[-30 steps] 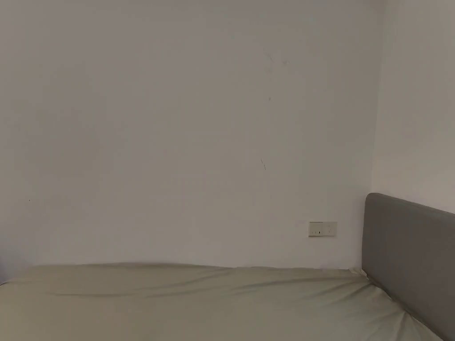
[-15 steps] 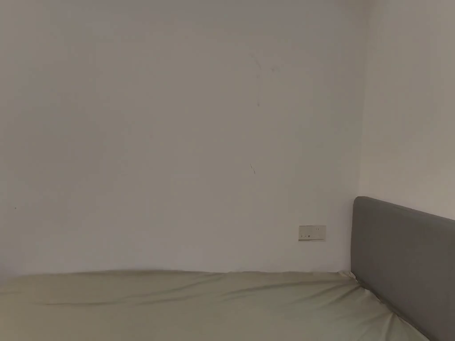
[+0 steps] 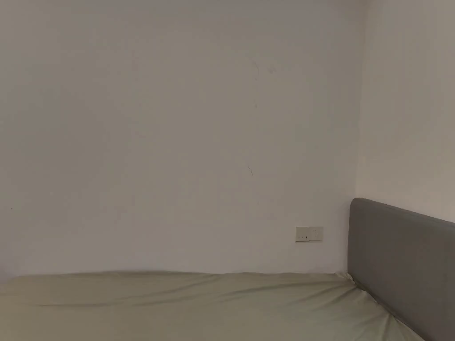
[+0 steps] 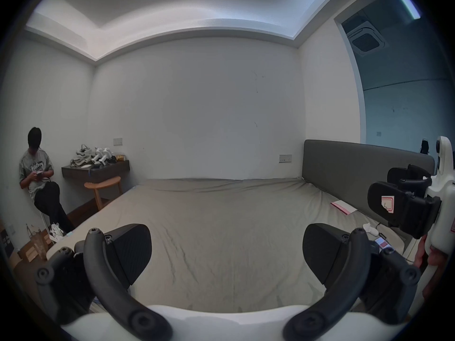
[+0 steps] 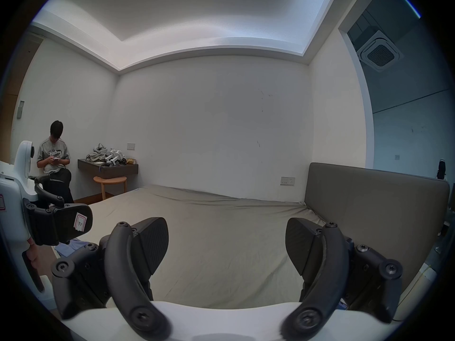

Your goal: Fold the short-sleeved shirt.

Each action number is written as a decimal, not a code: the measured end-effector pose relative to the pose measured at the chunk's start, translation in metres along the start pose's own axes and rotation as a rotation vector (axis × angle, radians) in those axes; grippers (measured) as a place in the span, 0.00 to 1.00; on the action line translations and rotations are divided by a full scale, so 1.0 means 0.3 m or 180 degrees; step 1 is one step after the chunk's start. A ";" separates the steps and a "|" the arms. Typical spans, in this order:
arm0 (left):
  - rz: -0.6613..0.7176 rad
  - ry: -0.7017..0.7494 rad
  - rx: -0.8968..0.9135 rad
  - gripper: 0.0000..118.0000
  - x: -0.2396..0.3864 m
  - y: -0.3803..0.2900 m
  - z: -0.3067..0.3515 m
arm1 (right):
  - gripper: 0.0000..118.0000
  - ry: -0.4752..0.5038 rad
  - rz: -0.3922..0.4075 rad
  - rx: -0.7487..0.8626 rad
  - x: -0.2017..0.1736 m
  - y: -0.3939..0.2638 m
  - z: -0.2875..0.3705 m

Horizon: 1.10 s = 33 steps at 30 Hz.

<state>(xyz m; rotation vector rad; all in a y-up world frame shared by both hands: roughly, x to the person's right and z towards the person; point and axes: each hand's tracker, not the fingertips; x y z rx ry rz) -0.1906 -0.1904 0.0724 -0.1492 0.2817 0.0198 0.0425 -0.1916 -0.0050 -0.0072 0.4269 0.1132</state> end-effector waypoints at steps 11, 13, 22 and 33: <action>-0.0104 0.0119 0.0089 1.00 -0.013 0.012 0.014 | 0.86 0.0004 -0.0012 0.0015 -0.007 0.011 0.001; -0.0083 0.0131 0.0062 1.00 -0.020 0.012 0.009 | 0.86 0.0008 -0.0022 0.0017 -0.008 0.015 0.002; -0.0083 0.0352 0.0073 1.00 -0.042 0.011 0.004 | 0.86 -0.0007 -0.0031 0.0037 -0.009 0.025 0.008; -0.0062 0.0462 0.0045 1.00 -0.061 0.003 -0.018 | 0.86 0.0026 -0.0071 0.0017 -0.018 0.024 0.014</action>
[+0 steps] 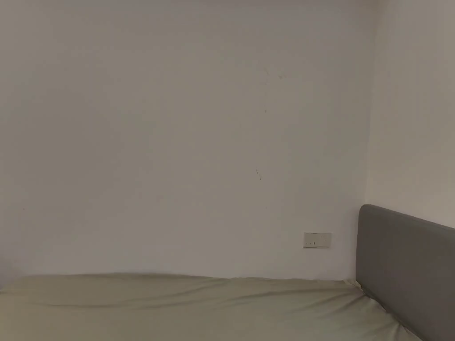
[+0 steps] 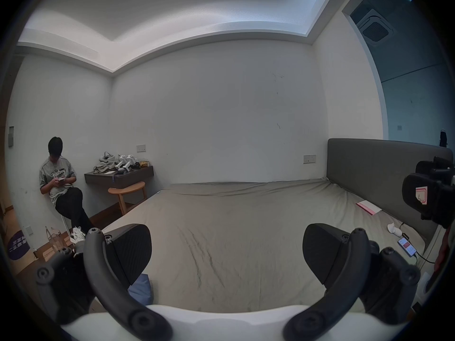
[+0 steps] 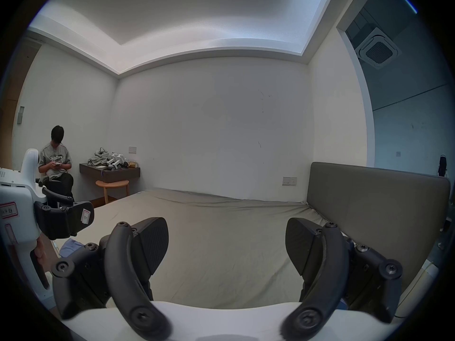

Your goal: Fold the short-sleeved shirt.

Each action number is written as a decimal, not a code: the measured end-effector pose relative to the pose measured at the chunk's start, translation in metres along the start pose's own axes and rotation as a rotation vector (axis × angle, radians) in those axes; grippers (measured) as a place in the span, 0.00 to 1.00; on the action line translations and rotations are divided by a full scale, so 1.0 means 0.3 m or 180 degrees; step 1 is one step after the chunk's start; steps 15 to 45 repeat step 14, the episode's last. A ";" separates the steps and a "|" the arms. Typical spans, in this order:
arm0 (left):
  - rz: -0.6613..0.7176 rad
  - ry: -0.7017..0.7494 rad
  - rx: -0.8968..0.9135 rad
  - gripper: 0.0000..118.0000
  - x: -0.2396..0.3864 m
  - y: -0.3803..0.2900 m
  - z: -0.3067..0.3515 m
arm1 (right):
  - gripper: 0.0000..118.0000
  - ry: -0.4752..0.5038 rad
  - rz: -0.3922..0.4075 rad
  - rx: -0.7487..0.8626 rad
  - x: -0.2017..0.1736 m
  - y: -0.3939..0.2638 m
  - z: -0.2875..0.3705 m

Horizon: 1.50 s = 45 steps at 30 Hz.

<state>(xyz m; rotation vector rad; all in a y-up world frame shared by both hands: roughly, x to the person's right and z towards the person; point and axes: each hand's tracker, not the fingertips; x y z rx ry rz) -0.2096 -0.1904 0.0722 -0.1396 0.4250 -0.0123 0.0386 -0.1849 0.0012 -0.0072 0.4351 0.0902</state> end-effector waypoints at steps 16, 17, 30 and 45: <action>0.0245 0.0175 -0.0270 1.00 -0.020 -0.017 -0.012 | 0.86 0.0022 -0.0061 -0.0013 0.002 -0.007 0.002; 0.0245 0.0175 -0.0270 1.00 -0.020 -0.017 -0.012 | 0.86 0.0022 -0.0061 -0.0013 0.002 -0.007 0.002; 0.0245 0.0175 -0.0270 1.00 -0.020 -0.017 -0.012 | 0.86 0.0022 -0.0061 -0.0013 0.002 -0.007 0.002; 0.0245 0.0175 -0.0270 1.00 -0.020 -0.017 -0.012 | 0.86 0.0022 -0.0061 -0.0013 0.002 -0.007 0.002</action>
